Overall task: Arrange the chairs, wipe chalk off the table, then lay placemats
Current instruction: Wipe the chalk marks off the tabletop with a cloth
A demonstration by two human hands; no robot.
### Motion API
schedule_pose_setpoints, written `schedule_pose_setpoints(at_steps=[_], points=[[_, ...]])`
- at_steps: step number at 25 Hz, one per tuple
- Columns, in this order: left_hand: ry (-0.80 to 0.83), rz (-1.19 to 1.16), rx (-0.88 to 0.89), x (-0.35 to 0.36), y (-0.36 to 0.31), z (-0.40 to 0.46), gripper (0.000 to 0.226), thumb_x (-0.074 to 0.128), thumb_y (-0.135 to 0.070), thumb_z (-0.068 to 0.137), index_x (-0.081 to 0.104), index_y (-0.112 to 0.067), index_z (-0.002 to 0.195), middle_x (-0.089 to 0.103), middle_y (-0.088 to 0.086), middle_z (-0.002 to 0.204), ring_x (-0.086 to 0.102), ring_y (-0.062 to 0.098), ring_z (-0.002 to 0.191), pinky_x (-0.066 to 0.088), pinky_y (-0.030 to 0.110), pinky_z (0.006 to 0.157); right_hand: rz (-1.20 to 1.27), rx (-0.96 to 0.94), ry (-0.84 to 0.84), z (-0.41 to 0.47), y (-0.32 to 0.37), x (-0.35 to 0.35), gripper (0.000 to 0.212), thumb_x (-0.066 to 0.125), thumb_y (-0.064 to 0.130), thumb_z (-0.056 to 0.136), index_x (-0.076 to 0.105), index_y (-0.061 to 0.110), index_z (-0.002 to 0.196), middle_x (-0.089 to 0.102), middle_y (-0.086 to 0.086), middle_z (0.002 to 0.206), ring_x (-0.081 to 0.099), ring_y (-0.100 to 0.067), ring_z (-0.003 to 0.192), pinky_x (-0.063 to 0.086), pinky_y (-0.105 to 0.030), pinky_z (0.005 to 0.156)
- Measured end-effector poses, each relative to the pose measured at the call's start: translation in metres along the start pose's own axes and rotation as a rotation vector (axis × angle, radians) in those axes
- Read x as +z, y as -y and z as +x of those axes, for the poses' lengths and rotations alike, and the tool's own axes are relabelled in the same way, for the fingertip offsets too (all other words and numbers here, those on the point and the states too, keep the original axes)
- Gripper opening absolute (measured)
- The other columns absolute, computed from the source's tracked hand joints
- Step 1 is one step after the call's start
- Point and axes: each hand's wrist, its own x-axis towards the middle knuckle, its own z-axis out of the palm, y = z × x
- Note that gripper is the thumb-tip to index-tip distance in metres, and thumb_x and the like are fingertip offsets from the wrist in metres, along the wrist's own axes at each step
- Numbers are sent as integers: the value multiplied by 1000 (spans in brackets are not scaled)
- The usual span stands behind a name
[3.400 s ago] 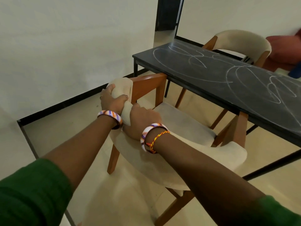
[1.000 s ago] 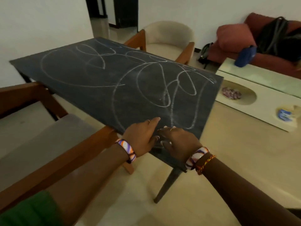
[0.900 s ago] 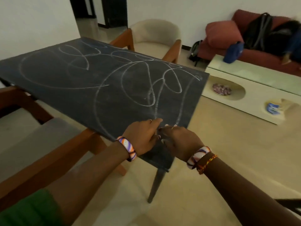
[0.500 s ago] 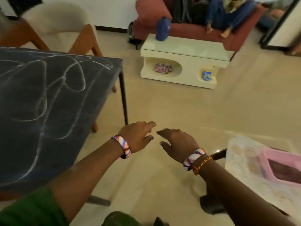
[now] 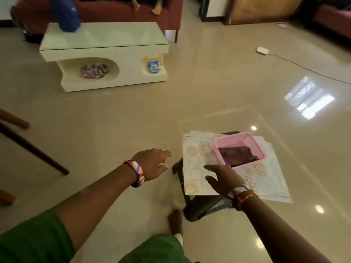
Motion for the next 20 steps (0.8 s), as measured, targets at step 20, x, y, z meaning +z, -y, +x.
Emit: schedule_pose_setpoints(at_steps=[20], points=[[641,-215,-81,72,-132,219,54,42,-36,97,30,-12,144,31,9,149,34,25,134,31,32,108,145,181,213,169,-230,-34,37,57,10,89,53,14,126,58,-8,123,55,-23,107,46,-27,84]])
